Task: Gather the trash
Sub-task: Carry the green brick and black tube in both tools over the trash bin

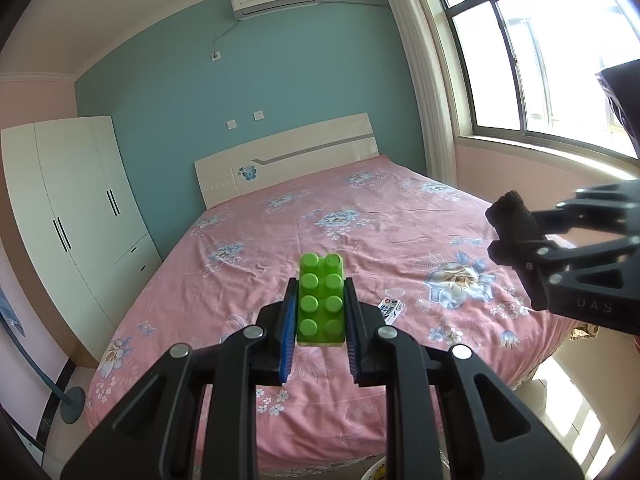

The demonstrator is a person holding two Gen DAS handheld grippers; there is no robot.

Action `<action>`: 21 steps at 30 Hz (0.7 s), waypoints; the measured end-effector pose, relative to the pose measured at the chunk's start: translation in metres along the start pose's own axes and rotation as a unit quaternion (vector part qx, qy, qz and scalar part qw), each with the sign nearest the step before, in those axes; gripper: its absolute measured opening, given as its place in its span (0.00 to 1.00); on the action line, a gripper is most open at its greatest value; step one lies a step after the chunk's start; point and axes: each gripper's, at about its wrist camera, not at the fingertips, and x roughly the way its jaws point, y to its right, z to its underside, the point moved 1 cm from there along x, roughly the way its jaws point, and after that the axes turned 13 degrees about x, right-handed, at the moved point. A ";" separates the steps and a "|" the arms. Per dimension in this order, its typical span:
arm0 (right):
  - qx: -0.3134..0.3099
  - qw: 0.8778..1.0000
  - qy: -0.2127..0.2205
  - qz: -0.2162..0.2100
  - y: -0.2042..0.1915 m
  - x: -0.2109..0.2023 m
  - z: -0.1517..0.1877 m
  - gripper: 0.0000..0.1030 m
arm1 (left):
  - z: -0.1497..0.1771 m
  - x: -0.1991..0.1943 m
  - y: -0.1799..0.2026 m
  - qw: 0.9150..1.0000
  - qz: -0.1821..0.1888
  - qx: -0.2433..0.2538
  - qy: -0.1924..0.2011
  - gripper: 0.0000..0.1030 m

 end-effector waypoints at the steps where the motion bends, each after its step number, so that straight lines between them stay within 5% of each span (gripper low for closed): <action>1: -0.003 1.000 -0.001 -0.003 -0.001 -0.001 0.006 0.34 | 0.004 -0.001 0.002 1.000 0.001 0.002 -0.001 0.23; 21: -0.045 0.995 -0.088 -0.033 -0.018 0.062 0.118 0.34 | 0.128 0.072 0.037 0.988 0.074 0.001 -0.133 0.23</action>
